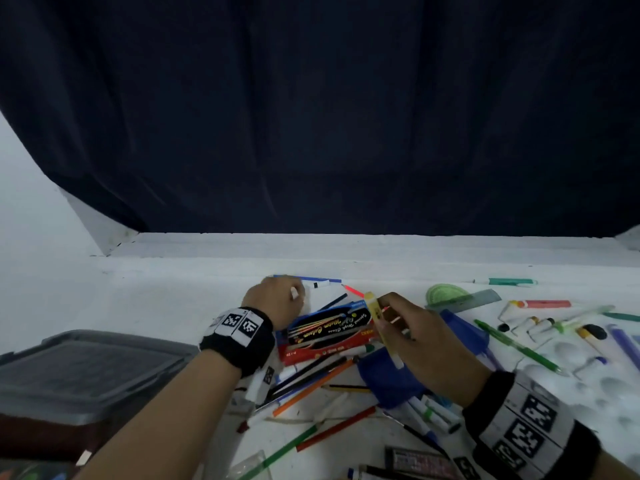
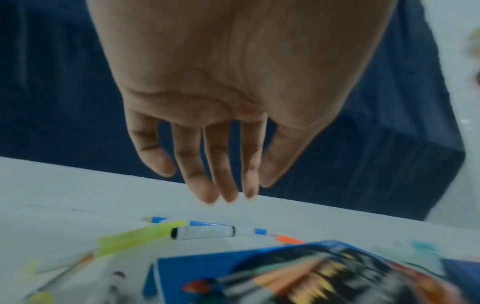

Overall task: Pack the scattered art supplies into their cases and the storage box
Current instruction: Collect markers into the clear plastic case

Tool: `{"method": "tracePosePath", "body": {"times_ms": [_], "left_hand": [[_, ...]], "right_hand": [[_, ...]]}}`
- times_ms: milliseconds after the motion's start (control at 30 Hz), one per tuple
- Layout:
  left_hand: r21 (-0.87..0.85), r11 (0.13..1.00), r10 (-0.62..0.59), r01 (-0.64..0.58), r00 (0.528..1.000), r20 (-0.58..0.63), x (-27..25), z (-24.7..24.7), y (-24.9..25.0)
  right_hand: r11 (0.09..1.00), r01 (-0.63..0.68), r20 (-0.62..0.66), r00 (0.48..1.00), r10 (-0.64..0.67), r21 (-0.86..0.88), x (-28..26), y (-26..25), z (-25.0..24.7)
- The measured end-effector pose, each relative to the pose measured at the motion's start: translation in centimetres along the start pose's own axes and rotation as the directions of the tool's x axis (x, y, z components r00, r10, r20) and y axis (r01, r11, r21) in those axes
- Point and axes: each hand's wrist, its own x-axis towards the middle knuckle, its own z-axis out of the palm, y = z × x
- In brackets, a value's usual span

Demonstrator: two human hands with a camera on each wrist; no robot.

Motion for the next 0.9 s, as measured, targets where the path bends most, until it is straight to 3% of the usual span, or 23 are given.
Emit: {"method": "tracePosePath", "body": {"times_ms": [33, 100, 200, 400, 533, 633, 767, 900], "left_hand": [[0.01, 0.998, -0.055, 0.055, 0.998, -0.018, 1.1, -0.2, -0.8], [0.134, 0.979, -0.161, 0.152, 0.985, 0.058, 3.3, 0.0, -2.8], [0.301, 0.939, -0.231, 0.168, 0.955, 0.187, 5.2, 1.3, -5.2], [0.354, 0.924, -0.168, 0.143, 0.985, 0.039, 4.0, 1.7, -5.7], [0.121, 0.968, -0.221, 0.219, 0.975, 0.002, 2.2, -0.3, -5.3], [-0.084, 0.972, -0.231, 0.221, 0.963, -0.136, -0.2, -3.0, -4.0], [-0.397, 0.918, -0.121, -0.002, 0.951, -0.285, -6.9, -6.0, -0.9], [-0.618, 0.754, 0.023, -0.225, 0.948, -0.317, -15.9, -6.7, 1.4]], "right_hand": [[1.0, -0.003, -0.001, 1.0, 0.003, -0.003, 0.1, 0.0, 0.1], [1.0, -0.018, 0.001, 1.0, 0.018, -0.004, 0.0, -0.2, 0.1], [0.999, -0.028, 0.012, 1.0, 0.028, 0.033, -1.0, -1.0, -0.1], [0.991, -0.103, 0.052, 0.994, 0.099, 0.081, -4.2, -2.7, -0.4], [0.996, -0.089, 0.065, 0.994, 0.09, -0.01, -6.9, -3.0, -0.3], [0.996, -0.044, 0.11, 0.993, 0.051, -0.072, -9.2, -3.3, -0.1], [0.965, 0.127, 0.17, 0.981, -0.089, -0.228, -12.0, -3.1, 0.5], [0.912, 0.226, 0.352, 0.931, -0.098, -0.343, -14.7, -3.1, 1.8]]}}
